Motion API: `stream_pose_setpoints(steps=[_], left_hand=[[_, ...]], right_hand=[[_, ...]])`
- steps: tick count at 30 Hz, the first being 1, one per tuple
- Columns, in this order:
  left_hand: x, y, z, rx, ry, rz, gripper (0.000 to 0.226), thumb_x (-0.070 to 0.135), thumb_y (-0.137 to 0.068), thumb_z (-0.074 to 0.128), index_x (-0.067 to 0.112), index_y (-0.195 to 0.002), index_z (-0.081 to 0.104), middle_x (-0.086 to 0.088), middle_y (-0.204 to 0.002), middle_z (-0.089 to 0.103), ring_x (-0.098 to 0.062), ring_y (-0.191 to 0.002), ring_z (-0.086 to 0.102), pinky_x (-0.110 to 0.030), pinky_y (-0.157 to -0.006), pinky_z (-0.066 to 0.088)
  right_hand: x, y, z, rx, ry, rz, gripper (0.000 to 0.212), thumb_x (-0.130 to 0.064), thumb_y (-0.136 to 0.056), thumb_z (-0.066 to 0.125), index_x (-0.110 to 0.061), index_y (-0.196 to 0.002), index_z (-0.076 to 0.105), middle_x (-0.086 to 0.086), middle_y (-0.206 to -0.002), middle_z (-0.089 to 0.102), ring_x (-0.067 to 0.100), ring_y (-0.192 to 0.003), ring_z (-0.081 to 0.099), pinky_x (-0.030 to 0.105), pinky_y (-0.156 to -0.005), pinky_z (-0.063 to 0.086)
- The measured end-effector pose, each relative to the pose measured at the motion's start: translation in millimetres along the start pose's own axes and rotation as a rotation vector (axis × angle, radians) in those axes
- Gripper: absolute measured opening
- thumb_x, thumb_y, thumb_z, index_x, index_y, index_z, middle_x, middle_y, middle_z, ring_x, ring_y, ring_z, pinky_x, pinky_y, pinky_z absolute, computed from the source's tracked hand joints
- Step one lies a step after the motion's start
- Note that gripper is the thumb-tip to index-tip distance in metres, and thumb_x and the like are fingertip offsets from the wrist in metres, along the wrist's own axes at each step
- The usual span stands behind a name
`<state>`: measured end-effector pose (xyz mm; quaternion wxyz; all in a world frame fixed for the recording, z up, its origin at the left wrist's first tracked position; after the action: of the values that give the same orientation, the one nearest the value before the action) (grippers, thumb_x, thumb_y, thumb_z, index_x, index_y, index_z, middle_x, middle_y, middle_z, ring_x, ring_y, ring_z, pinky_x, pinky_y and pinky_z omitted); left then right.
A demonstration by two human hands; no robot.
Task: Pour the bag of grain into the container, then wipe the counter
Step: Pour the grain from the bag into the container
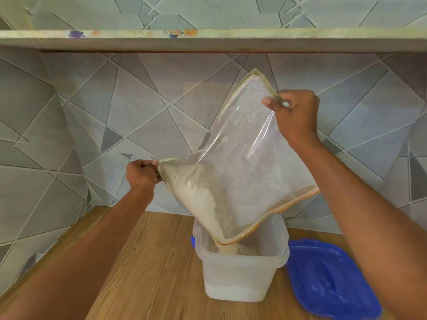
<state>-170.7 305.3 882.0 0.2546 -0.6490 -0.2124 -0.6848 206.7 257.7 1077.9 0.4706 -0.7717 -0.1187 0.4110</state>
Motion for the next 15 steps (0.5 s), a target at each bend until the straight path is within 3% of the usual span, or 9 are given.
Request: stream_pose_setpoints(steps=[3, 6, 10, 15], left_hand=[[-0.9, -1.6, 0.9, -0.019, 0.005, -0.008, 0.030, -0.015, -0.094, 0.046, 0.003, -0.089, 0.069, -0.019, -0.104, 0.070, -0.038, -0.090, 0.071, -0.044, -0.069, 0.065], [-0.6, -2.2, 1.7, -0.022, -0.029, 0.008, 0.031, -0.017, -0.093, 0.045, 0.002, -0.090, 0.069, -0.019, -0.103, 0.070, -0.038, -0.090, 0.071, -0.040, -0.064, 0.064], [8.3, 3.3, 7.5, -0.060, -0.028, 0.047, 0.030, -0.019, -0.091, 0.044, -0.001, -0.092, 0.069, -0.021, -0.101, 0.070, -0.035, -0.085, 0.071, -0.043, -0.068, 0.065], [24.7, 4.3, 8.7, -0.057, -0.059, 0.100, 0.018, -0.012, -0.093, 0.055, -0.003, -0.096, 0.070, -0.015, -0.092, 0.069, -0.030, -0.078, 0.069, -0.045, -0.069, 0.065]], right_hand=[[10.4, 0.8, -9.9, 0.083, -0.024, 0.030, 0.039, -0.035, -0.085, 0.076, 0.001, -0.071, 0.067, 0.014, -0.065, 0.064, 0.027, -0.062, 0.055, 0.035, -0.063, 0.050], [16.2, 5.7, -4.8, -0.017, 0.010, 0.012, 0.043, -0.038, -0.084, 0.076, 0.003, -0.074, 0.068, 0.018, -0.068, 0.067, 0.036, -0.066, 0.058, 0.036, -0.064, 0.051], [37.1, 11.1, -20.9, 0.145, -0.052, 0.157, 0.036, -0.029, -0.085, 0.078, 0.002, -0.072, 0.066, -0.005, -0.055, 0.049, 0.012, -0.057, 0.043, 0.026, -0.061, 0.040], [40.4, 16.1, -24.2, 0.113, -0.031, 0.180, 0.028, -0.029, -0.086, 0.078, -0.006, -0.073, 0.069, -0.005, -0.060, 0.057, 0.006, -0.056, 0.051, 0.019, -0.059, 0.044]])
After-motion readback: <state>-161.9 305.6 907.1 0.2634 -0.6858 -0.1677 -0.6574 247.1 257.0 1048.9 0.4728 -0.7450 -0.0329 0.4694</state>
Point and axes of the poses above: each hand's wrist, its own y-axis away from the middle knuckle, its own z-axis out of the palm, x = y × z, the point moved 7 cm from there along -y, towards the middle knuckle
